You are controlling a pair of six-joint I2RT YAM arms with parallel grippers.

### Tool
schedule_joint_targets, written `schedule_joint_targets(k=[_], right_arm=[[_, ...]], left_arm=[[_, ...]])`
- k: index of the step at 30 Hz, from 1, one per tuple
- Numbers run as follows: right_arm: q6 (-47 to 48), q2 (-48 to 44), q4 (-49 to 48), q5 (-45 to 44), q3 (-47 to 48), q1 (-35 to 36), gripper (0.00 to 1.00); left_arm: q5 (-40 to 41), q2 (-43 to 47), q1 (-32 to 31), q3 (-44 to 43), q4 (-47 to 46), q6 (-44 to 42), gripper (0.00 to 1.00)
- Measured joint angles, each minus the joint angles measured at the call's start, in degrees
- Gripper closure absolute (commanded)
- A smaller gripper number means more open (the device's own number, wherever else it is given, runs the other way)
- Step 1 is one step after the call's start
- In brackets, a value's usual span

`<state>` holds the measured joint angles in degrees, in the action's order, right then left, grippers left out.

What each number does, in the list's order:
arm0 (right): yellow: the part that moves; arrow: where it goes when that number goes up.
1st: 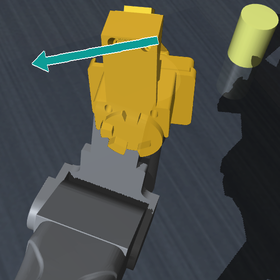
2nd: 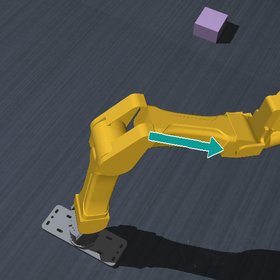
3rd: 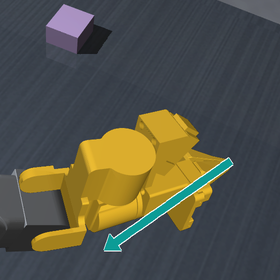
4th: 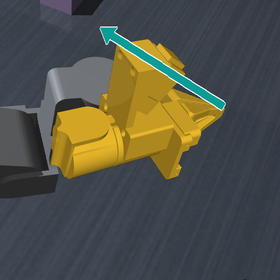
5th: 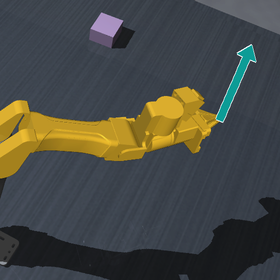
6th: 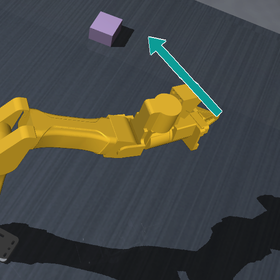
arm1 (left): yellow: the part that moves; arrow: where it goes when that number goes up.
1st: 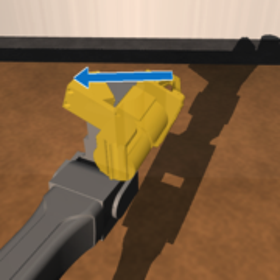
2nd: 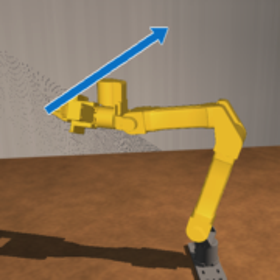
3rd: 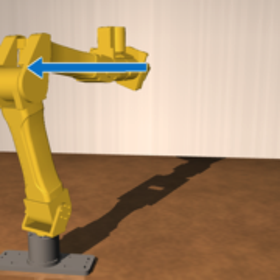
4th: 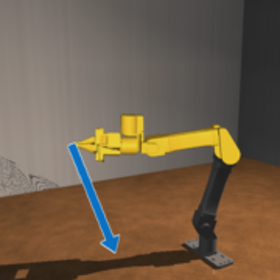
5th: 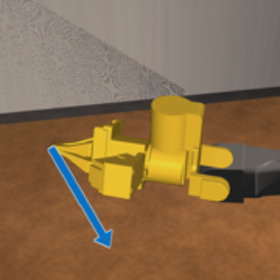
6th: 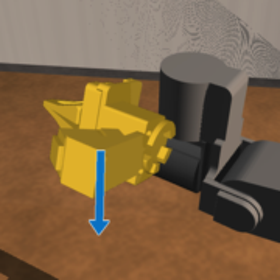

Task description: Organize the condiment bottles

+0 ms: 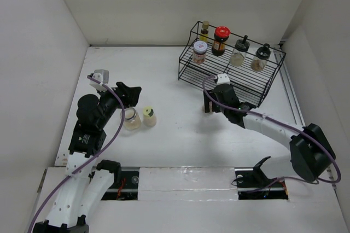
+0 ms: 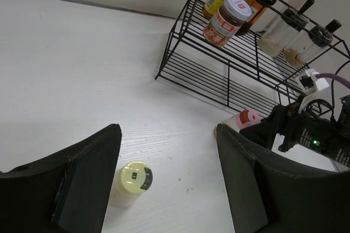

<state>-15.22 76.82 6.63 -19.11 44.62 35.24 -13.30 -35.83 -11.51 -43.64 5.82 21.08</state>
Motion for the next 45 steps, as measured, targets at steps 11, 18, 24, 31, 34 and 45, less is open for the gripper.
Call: schedule_joint_targets(k=[11, 18, 24, 31, 34, 45], right_arm=[[0.63, 9.14, -5.88, -1.70, 5.46, 1.01, 0.61], [1.44, 6.93, -4.37, -2.34, 6.95, 3.10, 0.64], [4.37, -3.50, -3.17, -1.77, 16.09, 3.41, 0.64], [6.60, -3.19, -6.08, -1.49, 28.89, -4.90, 0.64], [7.52, 0.50, -6.10, -1.05, 31.19, -8.09, 0.64], [9.03, 13.05, -3.43, 2.38, 33.44, -12.92, 0.64]], left_arm=[[-0.20, 0.00, 0.00, 0.00, 0.00, 0.00, 0.34], [-0.22, 0.00, 0.00, 0.00, 0.00, 0.00, 0.34], [-0.46, 0.00, 0.00, 0.00, 0.00, 0.00, 0.34], [-0.57, 0.13, 0.00, 0.00, 0.00, 0.00, 0.34], [-0.57, 0.39, 0.00, 0.00, 0.00, 0.00, 0.34], [-0.59, 0.44, 0.00, 0.00, 0.00, 0.00, 0.34]])
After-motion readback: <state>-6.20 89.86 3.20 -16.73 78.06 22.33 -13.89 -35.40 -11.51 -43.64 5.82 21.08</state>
